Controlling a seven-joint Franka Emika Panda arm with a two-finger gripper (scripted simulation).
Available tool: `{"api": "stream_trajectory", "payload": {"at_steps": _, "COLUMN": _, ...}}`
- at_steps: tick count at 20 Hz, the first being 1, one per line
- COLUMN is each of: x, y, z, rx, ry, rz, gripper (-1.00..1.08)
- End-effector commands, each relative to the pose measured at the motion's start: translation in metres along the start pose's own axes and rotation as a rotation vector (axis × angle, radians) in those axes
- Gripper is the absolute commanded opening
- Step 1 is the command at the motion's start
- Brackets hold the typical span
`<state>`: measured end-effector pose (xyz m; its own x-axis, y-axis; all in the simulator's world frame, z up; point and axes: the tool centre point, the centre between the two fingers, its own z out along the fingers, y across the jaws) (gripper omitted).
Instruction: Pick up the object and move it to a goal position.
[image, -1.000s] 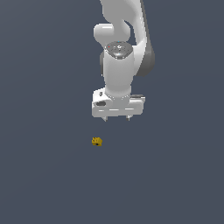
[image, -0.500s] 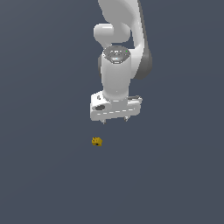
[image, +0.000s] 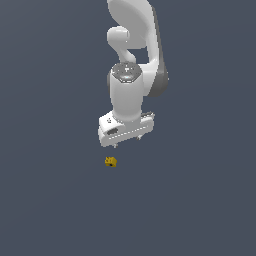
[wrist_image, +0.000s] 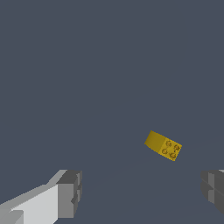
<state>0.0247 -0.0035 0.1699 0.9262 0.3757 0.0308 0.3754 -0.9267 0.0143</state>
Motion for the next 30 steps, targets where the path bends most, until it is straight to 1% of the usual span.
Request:
{"api": "stream_trajectory", "payload": {"at_steps": 1, "x": -0.001, "y": 0.005, "z": 0.006, "rx": -0.001, "ry": -0.003, "rz": -0.063, "gripper": 1.0}}
{"api": "stream_trajectory", "payload": {"at_steps": 14, "x": -0.005, "y": 0.03, "z": 0.034, "rx": 0.001, "ry": -0.017, "rz": -0.383, "gripper": 1.0}}
{"api": "stream_trajectory", "payload": {"at_steps": 30, "x": -0.013, "y": 0.06, "z": 0.07, "rx": 0.015, "ry": -0.024, "rz": -0.775, "gripper": 1.0}}
